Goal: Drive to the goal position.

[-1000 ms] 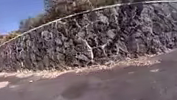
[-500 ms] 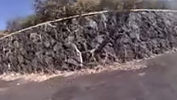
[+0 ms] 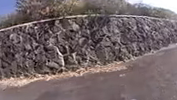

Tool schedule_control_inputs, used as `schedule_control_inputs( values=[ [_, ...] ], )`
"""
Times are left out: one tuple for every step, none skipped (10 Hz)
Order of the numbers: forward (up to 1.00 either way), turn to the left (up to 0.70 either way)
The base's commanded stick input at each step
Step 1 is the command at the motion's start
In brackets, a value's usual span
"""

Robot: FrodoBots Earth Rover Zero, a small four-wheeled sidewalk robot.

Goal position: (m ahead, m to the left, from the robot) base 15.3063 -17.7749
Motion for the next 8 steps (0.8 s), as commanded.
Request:
schedule_control_inputs(
  values=[
    [0.0, -0.7],
    [0.0, -0.7],
    [0.0, -0.7],
    [0.0, -0.7],
    [0.0, -0.7],
    [0.0, -0.7],
    [0.0, -0.7],
    [0.0, -0.7]
  ],
)
